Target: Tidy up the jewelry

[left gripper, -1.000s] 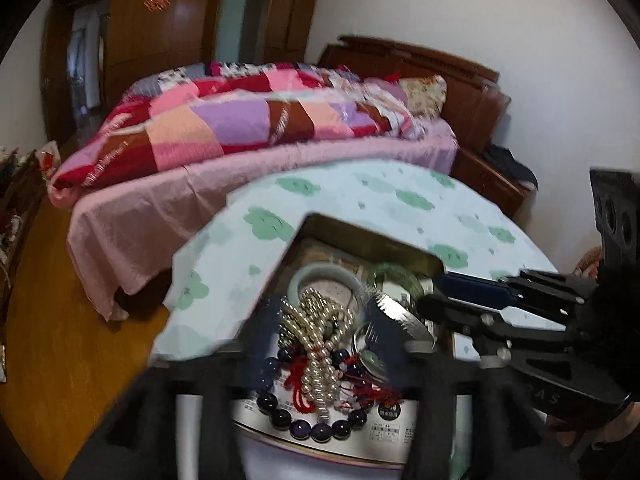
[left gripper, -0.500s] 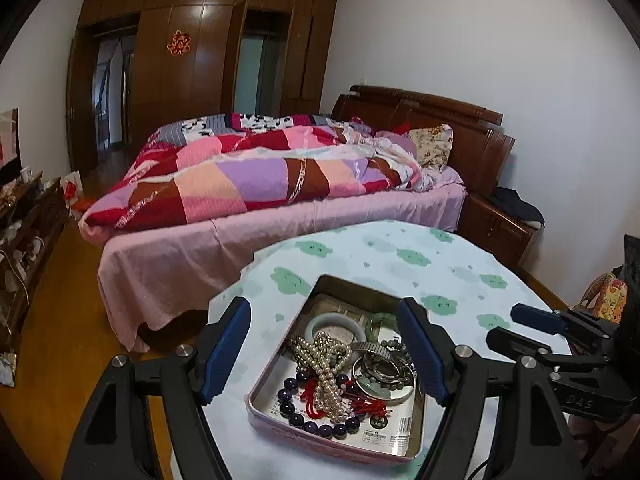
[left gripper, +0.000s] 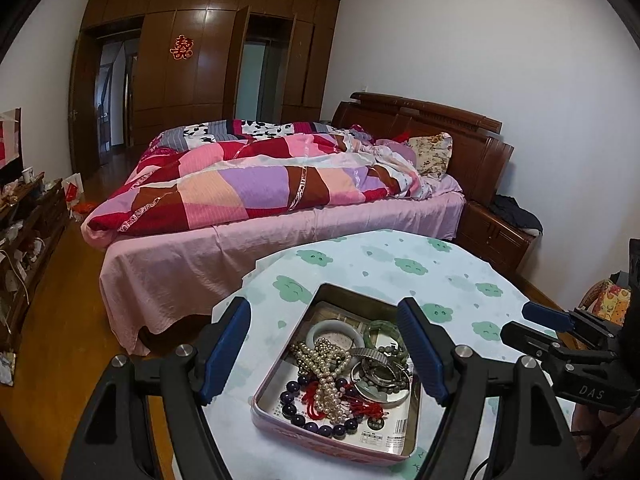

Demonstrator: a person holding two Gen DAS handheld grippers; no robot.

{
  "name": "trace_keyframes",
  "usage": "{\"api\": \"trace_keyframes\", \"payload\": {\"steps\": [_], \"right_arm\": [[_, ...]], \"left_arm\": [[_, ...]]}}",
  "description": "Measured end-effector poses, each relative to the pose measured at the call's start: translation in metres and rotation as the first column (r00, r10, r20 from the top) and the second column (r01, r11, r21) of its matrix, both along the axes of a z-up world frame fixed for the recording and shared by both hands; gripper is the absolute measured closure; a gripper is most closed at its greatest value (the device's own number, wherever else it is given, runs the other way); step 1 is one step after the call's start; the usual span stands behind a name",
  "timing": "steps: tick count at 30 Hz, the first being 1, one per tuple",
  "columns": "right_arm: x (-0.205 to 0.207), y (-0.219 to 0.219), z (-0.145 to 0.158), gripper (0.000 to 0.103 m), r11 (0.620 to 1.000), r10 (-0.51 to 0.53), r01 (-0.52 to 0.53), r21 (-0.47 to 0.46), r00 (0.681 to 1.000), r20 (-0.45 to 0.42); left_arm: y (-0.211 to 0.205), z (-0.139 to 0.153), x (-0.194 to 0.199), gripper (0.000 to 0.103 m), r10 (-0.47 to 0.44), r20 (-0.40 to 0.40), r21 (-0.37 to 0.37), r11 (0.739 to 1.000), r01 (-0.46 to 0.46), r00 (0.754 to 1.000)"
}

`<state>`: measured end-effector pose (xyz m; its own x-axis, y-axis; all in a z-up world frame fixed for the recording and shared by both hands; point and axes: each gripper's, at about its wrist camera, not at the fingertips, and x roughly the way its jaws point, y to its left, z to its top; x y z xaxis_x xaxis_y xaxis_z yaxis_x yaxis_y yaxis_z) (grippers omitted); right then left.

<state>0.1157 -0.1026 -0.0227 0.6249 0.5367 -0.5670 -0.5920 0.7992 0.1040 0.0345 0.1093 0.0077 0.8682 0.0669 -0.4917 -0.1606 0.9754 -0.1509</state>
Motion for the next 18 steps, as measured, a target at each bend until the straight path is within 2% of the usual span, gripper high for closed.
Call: {"api": "trace_keyframes", "payload": {"steps": [18], "right_arm": [[0.0003, -0.0023, -0.0013, 0.029, 1.000, -0.005, 0.006, 0.012, 1.000, -0.005]], "left_arm": [[-0.0018, -0.0041, -0.0020, 0.027, -0.002, -0.009, 0.006, 1.000, 0.002, 1.000]]}}
